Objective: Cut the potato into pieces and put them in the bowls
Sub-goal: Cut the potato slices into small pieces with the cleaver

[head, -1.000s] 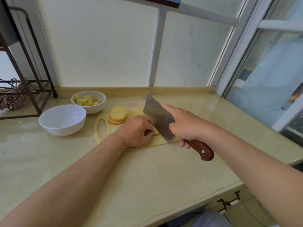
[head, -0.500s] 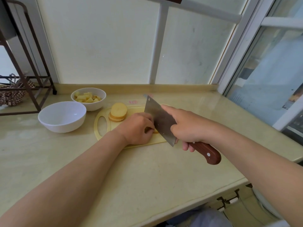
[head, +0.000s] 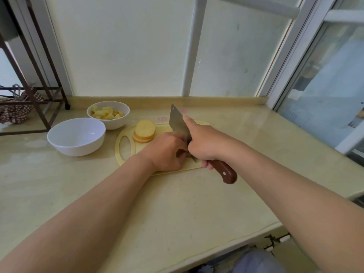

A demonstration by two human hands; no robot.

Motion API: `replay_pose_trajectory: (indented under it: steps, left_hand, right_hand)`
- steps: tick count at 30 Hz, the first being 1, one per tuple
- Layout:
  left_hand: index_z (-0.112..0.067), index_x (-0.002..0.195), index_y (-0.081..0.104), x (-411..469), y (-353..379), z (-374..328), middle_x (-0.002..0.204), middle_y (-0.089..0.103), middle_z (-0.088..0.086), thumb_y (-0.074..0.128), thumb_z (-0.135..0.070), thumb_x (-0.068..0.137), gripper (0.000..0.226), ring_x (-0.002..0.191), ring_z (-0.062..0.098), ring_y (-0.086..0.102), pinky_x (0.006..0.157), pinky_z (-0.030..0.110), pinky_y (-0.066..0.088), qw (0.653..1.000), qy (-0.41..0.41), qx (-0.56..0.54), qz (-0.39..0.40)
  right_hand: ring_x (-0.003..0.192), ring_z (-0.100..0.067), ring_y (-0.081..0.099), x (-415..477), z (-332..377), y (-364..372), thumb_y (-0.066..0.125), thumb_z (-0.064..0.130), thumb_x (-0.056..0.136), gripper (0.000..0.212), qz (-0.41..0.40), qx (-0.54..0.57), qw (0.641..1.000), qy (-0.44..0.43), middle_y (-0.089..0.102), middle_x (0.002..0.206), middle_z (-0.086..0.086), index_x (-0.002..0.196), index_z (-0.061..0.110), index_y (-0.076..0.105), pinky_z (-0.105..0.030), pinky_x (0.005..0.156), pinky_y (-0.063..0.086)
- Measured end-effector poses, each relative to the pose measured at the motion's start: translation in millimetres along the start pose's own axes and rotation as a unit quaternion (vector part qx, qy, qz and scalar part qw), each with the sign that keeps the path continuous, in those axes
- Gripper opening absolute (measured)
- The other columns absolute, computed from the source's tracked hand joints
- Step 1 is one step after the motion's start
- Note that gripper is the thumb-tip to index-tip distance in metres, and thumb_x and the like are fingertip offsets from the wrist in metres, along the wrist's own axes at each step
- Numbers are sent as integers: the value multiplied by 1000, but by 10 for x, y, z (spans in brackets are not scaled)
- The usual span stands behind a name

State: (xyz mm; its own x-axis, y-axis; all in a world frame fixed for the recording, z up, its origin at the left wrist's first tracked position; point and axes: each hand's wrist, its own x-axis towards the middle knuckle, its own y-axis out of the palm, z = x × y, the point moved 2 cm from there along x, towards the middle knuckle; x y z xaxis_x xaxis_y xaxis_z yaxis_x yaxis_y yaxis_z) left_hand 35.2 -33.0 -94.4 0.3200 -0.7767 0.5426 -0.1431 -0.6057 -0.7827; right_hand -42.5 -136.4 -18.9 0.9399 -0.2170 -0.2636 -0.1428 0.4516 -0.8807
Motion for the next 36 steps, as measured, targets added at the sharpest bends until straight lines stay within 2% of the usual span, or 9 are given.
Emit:
replay_pose_trajectory:
  steps: [4, 9, 11, 14, 16, 20, 23, 30, 36]
  left_hand:
    - [-14, 78, 78, -2, 17, 14, 82, 71, 0, 61, -15, 71, 18, 70, 22, 65, 61, 31, 55, 1000, -22, 20, 5]
    - [-14, 76, 78, 4, 8, 13, 78, 68, -2, 64, -12, 70, 15, 69, 18, 62, 64, 24, 51, 999, -23, 22, 5]
    - [-13, 76, 77, -3, -8, 4, 79, 68, 0, 63, -13, 70, 15, 69, 18, 62, 66, 22, 49, 1000, -23, 19, 4]
    - [-11, 73, 75, -10, -58, 7, 80, 68, 0, 64, -12, 70, 11, 68, 17, 61, 65, 23, 50, 999, -31, 18, 2]
    - [-12, 71, 73, -14, -65, 26, 79, 66, 0, 64, -12, 71, 9, 66, 17, 59, 62, 26, 51, 999, -39, 26, 1]
    - [-13, 71, 72, -39, -39, 84, 78, 64, -3, 61, -18, 71, 12, 66, 16, 58, 58, 31, 52, 998, -53, 34, -5]
    - [-13, 73, 73, -46, -33, 111, 78, 63, -3, 63, -16, 73, 10, 64, 14, 57, 58, 32, 52, 998, -63, 26, -5]
    - [-12, 74, 76, -54, -55, 102, 81, 66, -1, 65, -14, 74, 12, 66, 14, 60, 62, 26, 52, 998, -56, 10, -9]
    - [-12, 73, 76, -51, -59, 94, 81, 66, -2, 61, -17, 73, 16, 65, 15, 60, 62, 27, 52, 998, -59, 0, -1]
  right_hand:
    - [52, -27, 66, -119, -103, -17, 35, 2, 94, 94, 16, 7, 1000, 13, 71, 75, -18, 161, 51, -9, -34, 52, 61]
    - [47, -25, 62, -242, -251, -32, 34, 6, 94, 92, 18, 26, 999, 24, 70, 75, -18, 160, 57, -6, -29, 46, 53]
    - [49, -24, 65, -211, -276, -51, 33, 5, 93, 90, 6, 45, 999, 11, 70, 92, -17, 161, 55, -1, -29, 46, 53]
    - [51, -19, 69, -198, -309, -73, 33, 3, 92, 91, -11, 79, 997, -8, 57, 127, -9, 161, 55, 6, -31, 48, 55]
    - [52, -19, 71, -214, -336, -75, 32, 2, 92, 92, -13, 89, 996, -10, 49, 137, -5, 160, 56, 7, -31, 49, 55]
    - [52, -20, 71, -255, -348, -90, 33, 2, 91, 92, -18, 92, 996, -8, 45, 149, -7, 160, 57, 7, -31, 49, 56]
    - [49, -19, 70, -284, -331, -120, 33, 1, 91, 93, -24, 92, 995, -15, 47, 145, -7, 160, 57, 7, -30, 47, 54]
    - [48, -16, 68, -336, -218, -98, 34, 2, 93, 91, -19, 79, 997, -16, 52, 127, -5, 161, 55, 5, -30, 48, 55]
    - [44, -18, 65, -338, -215, -65, 34, 3, 94, 91, -12, 73, 997, -2, 65, 94, -11, 161, 55, 3, -30, 48, 54]
